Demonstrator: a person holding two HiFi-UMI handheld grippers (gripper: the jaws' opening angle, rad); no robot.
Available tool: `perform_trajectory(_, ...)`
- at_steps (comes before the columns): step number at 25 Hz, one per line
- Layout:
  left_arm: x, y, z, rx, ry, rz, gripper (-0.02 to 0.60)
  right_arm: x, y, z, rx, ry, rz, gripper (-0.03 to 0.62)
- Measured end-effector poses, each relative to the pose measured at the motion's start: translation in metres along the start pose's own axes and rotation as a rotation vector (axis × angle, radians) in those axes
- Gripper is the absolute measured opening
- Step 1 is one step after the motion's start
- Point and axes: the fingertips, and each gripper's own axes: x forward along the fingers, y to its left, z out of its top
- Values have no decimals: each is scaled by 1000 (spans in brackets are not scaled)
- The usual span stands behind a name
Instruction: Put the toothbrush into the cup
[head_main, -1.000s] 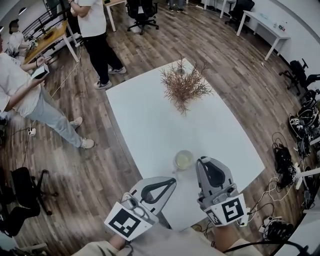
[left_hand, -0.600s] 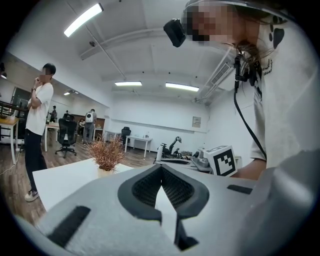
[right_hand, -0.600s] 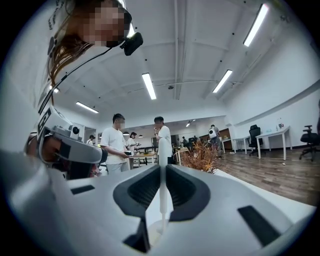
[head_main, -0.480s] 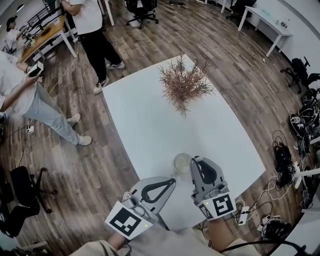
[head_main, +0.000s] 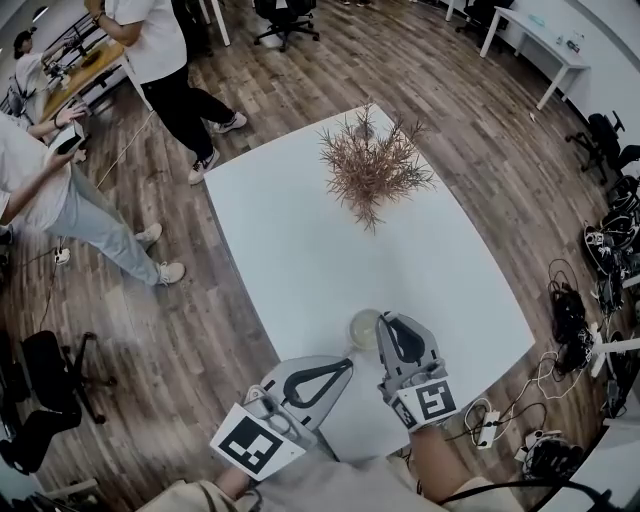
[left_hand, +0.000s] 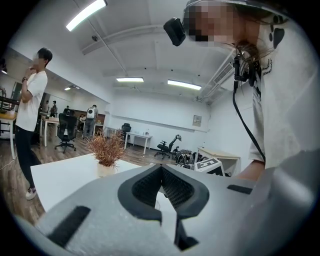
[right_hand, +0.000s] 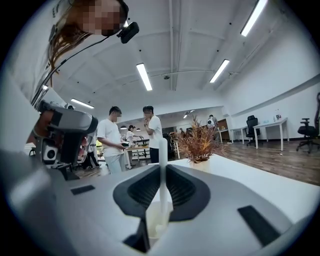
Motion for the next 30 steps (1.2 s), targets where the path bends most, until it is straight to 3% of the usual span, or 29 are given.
perform_trajectory(13,4,1,-2,-13,6,-2,9,7,-9,-19,60,30,-6,46)
perform_trajectory(30,2,2,-1,-10,-8,-13,8,11,-9,-31,52,86,-13,49)
